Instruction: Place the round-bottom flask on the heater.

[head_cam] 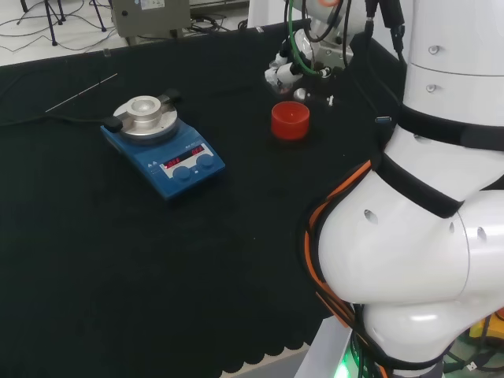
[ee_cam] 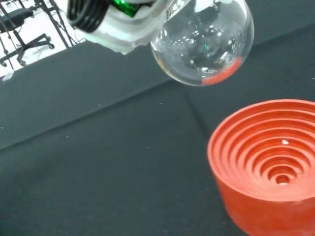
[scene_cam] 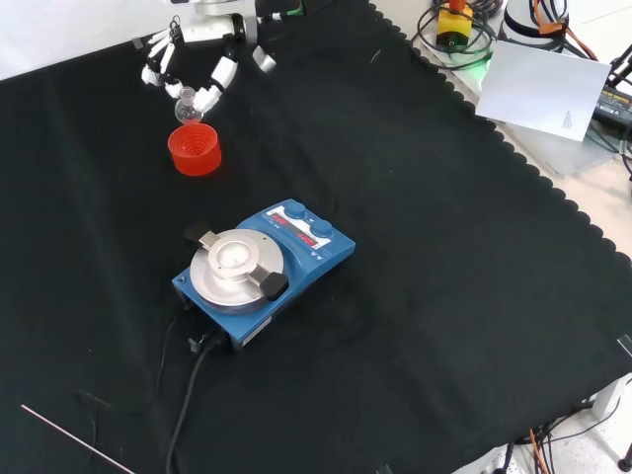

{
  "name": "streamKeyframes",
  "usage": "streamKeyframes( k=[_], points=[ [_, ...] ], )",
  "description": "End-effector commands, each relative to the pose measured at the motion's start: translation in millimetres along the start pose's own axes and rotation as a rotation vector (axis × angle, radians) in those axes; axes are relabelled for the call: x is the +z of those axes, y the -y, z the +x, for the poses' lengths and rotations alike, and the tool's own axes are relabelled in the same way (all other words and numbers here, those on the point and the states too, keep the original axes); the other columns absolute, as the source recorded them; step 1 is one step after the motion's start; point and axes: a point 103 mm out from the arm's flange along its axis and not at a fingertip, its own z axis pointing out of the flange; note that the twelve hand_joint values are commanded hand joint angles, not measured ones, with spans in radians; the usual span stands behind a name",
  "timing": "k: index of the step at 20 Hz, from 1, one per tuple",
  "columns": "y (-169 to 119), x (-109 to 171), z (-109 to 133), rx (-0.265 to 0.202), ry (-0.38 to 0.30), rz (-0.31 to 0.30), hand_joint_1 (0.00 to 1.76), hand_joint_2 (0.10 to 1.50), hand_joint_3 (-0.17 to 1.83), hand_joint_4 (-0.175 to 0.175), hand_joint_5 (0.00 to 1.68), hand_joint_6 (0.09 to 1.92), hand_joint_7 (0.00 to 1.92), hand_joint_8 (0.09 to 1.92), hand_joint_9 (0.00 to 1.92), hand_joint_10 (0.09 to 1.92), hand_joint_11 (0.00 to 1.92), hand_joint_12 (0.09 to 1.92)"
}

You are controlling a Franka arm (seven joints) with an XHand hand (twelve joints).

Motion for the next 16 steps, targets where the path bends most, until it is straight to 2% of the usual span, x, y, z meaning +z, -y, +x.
streamKeyframes(
  k=[1, 8, 10, 16],
  points=[
    [5.0, -5.2, 17.7, -0.019, -0.032, 0.012, 1.09, 0.76, 0.55, 0.175, 1.16, 0.82, 0.53, 0.55, 0.70, 0.54, 0.29, 1.31],
    [2.0, -9.1, 50.8, -0.061, -0.090, 0.025, 1.09, 0.75, 0.56, 0.175, 1.17, 0.82, 0.54, 0.55, 0.70, 0.54, 0.30, 1.31],
    [0.5, -8.8, 61.5, -0.081, -0.124, 0.046, 1.09, 0.75, 0.56, 0.175, 1.17, 0.82, 0.54, 0.55, 0.70, 0.54, 0.30, 1.31],
    [0.7, -1.9, 95.4, -0.131, -0.143, 0.074, 1.09, 0.74, 0.57, 0.175, 1.17, 0.81, 0.54, 0.55, 0.71, 0.54, 0.32, 1.32]
  ],
)
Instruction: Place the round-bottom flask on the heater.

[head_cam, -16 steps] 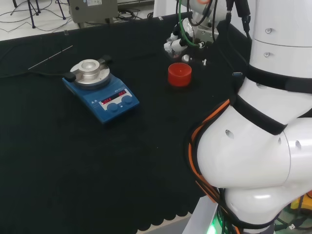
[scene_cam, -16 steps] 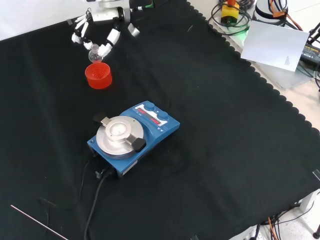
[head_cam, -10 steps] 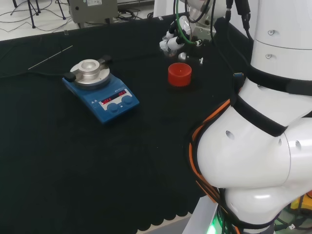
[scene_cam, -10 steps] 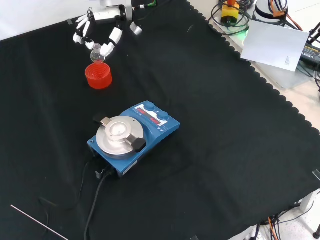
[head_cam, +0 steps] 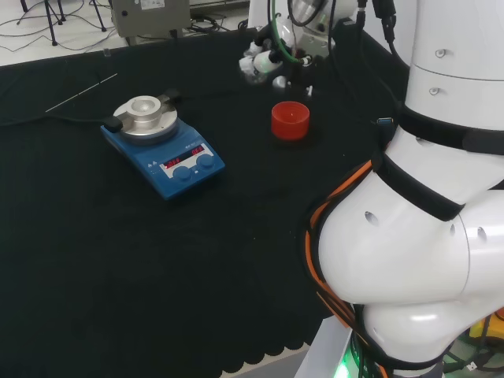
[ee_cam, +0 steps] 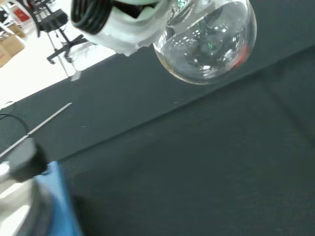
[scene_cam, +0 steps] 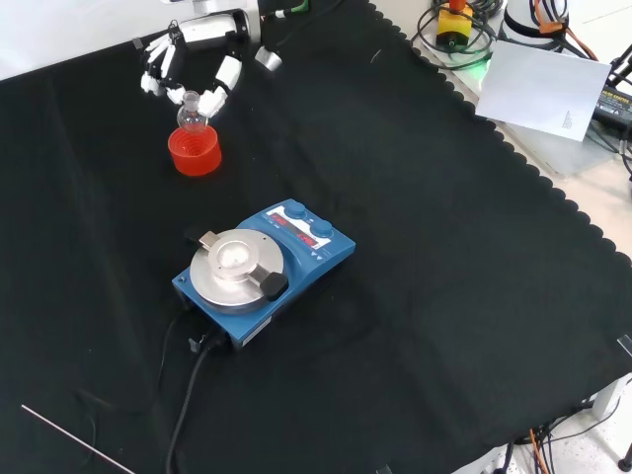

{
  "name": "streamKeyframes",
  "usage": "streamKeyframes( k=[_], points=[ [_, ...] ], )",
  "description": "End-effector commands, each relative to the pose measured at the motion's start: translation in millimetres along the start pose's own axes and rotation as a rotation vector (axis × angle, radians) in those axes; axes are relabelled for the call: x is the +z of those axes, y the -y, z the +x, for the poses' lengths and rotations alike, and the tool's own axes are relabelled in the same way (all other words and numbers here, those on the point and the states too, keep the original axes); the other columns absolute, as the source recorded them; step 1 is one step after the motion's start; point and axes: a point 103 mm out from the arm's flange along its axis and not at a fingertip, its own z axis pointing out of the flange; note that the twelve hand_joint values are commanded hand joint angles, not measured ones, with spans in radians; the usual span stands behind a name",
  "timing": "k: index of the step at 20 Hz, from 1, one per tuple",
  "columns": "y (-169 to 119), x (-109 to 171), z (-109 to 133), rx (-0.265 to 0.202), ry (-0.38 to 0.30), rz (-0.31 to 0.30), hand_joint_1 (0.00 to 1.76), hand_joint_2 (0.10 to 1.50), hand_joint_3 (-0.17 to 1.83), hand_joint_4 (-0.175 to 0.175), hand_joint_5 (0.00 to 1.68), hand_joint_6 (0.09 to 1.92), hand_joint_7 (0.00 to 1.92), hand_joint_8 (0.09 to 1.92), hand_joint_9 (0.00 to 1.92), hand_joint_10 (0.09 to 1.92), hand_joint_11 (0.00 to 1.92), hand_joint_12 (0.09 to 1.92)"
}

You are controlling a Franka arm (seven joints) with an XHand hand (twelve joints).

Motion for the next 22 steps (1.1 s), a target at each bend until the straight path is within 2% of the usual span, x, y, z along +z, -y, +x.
streamKeyframes(
  k=[1, 5, 12, 22],
  points=[
    [-2.5, 12.4, 36.0, -0.053, -0.035, 0.037, 1.09, 0.74, 0.57, 0.175, 1.18, 0.81, 0.54, 0.55, 0.72, 0.54, 0.32, 1.32],
    [-3.5, 23.4, 61.0, -0.068, -0.070, 0.061, 1.09, 0.74, 0.58, 0.175, 1.18, 0.80, 0.54, 0.55, 0.72, 0.54, 0.33, 1.32],
    [-2.4, 42.5, 103.0, -0.125, -0.071, 0.115, 1.10, 0.73, 0.59, 0.175, 1.19, 0.78, 0.55, 0.55, 0.72, 0.54, 0.33, 1.32],
    [-5.7, 62.1, 137.2, -0.153, -0.119, 0.153, 1.10, 0.73, 0.59, 0.175, 1.20, 0.78, 0.55, 0.55, 0.72, 0.54, 0.33, 1.32]
  ],
)
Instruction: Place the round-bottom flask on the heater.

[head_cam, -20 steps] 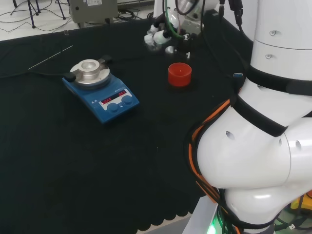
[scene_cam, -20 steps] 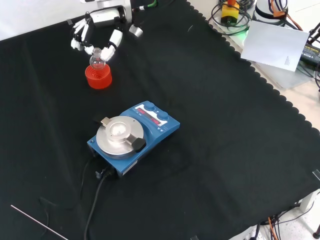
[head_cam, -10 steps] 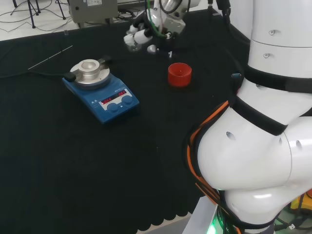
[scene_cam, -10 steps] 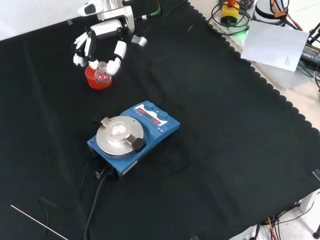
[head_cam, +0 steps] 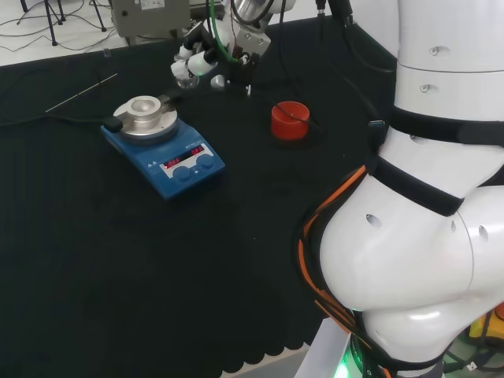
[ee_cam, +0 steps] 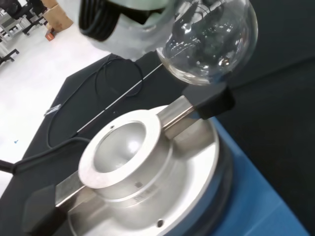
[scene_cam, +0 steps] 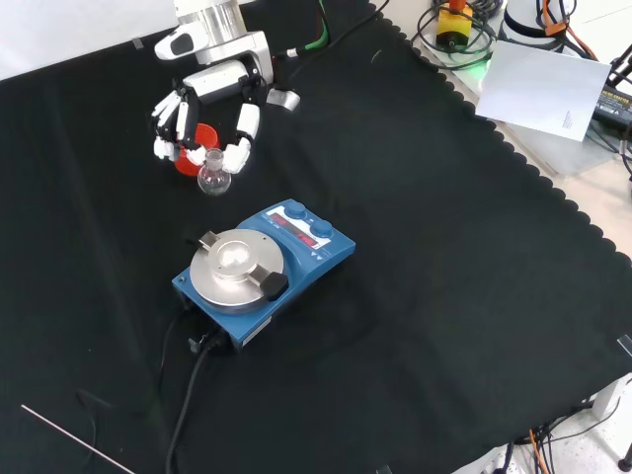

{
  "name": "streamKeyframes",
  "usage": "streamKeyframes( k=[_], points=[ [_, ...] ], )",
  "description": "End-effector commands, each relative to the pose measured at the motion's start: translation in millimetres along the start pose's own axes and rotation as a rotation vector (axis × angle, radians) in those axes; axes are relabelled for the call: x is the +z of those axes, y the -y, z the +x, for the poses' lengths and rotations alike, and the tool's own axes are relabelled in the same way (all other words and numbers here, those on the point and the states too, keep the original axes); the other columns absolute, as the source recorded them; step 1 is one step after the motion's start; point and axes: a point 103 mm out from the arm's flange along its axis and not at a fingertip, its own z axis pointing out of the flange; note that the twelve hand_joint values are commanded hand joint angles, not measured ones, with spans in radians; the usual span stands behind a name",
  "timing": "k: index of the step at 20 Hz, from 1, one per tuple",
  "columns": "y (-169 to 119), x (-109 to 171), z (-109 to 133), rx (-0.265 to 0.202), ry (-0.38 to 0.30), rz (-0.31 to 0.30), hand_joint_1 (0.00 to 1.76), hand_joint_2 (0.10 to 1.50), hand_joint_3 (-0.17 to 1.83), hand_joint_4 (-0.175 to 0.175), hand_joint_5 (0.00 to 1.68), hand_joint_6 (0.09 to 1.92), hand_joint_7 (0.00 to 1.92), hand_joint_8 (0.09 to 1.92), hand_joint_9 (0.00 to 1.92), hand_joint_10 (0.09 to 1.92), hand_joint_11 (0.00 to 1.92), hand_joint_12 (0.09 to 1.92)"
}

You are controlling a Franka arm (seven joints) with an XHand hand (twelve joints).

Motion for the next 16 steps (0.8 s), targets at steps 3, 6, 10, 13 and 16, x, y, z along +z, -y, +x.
streamKeyframes(
  k=[3, 6, 10, 13, 16],
  points=[
    [-8.7, 16.2, 23.9, -0.027, -0.026, 0.033, 1.10, 0.72, 0.59, 0.175, 1.20, 0.78, 0.55, 0.55, 0.72, 0.54, 0.32, 1.32],
    [-12.1, 21.4, 32.8, -0.036, -0.038, 0.040, 1.10, 0.72, 0.59, 0.175, 1.20, 0.77, 0.55, 0.55, 0.72, 0.54, 0.32, 1.32],
    [-15.0, 30.1, 44.3, -0.050, -0.055, 0.056, 1.10, 0.72, 0.59, 0.175, 1.20, 0.77, 0.55, 0.55, 0.72, 0.54, 0.32, 1.32],
    [-15.3, 37.7, 50.2, -0.064, -0.059, 0.072, 1.10, 0.72, 0.59, 0.175, 1.20, 0.77, 0.55, 0.55, 0.72, 0.54, 0.32, 1.32],
    [-15.5, 47.5, 55.7, -0.070, -0.062, 0.088, 1.10, 0.72, 0.59, 0.175, 1.20, 0.77, 0.55, 0.55, 0.72, 0.54, 0.31, 1.32]
  ],
)
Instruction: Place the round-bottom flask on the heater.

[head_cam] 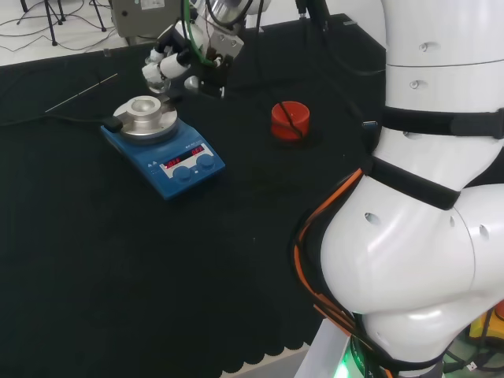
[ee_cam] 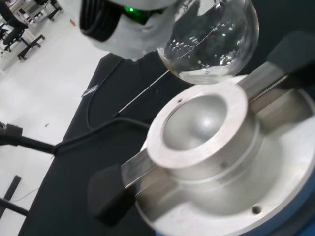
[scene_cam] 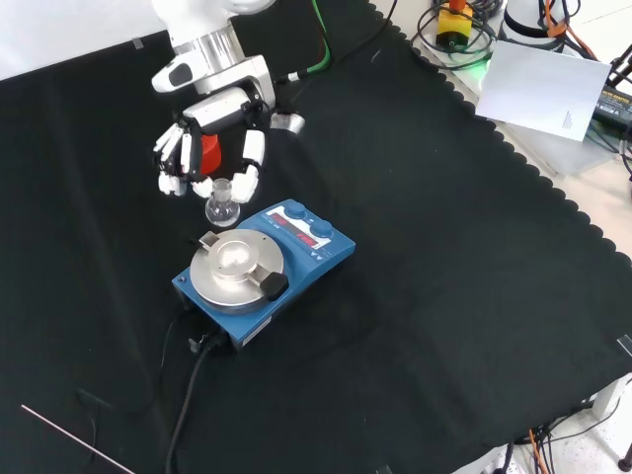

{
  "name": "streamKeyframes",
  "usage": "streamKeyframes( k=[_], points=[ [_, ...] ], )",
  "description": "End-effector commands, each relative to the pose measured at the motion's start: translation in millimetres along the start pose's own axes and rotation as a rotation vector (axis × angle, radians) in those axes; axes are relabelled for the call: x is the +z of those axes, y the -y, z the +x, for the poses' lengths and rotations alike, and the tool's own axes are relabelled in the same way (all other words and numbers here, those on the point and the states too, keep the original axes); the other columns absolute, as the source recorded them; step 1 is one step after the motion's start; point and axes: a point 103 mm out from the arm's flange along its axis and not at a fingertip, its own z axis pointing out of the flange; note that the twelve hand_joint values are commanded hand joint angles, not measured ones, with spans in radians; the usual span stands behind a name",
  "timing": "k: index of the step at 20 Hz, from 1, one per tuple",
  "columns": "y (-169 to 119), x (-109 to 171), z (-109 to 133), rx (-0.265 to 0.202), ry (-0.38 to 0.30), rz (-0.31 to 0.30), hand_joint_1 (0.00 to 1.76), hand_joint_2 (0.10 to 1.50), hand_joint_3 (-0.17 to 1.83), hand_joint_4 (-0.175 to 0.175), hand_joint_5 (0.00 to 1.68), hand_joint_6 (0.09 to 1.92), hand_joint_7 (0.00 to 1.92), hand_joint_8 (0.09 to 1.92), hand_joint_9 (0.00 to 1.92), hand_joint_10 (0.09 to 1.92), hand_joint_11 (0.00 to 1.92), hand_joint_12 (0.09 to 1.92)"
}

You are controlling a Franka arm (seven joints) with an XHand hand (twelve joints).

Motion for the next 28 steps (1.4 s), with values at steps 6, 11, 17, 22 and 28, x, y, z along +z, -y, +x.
streamKeyframes(
  k=[6, 11, 17, 22, 28],
  points=[
    [-4.6, 30.4, 20.4, -0.029, -0.015, 0.035, 1.10, 0.72, 0.59, 0.175, 1.20, 0.76, 0.55, 0.55, 0.72, 0.54, 0.31, 1.32],
    [-11.1, 37.4, 22.0, -0.028, -0.024, 0.034, 1.10, 0.72, 0.59, 0.175, 1.21, 0.76, 0.55, 0.55, 0.72, 0.54, 0.31, 1.32],
    [-14.6, 45.7, 15.8, -0.024, -0.014, 0.043, 1.10, 0.72, 0.59, 0.175, 1.21, 0.76, 0.55, 0.56, 0.72, 0.54, 0.30, 1.32],
    [-15.4, 49.0, 12.9, -0.014, -0.006, 0.047, 1.10, 0.72, 0.59, 0.175, 1.21, 0.76, 0.56, 0.56, 0.72, 0.54, 0.30, 1.32],
    [-14.2, 53.6, 5.5, -0.003, 0.000, 0.059, 1.10, 0.72, 0.59, 0.175, 1.21, 0.76, 0.56, 0.56, 0.72, 0.54, 0.30, 1.32]
  ],
)
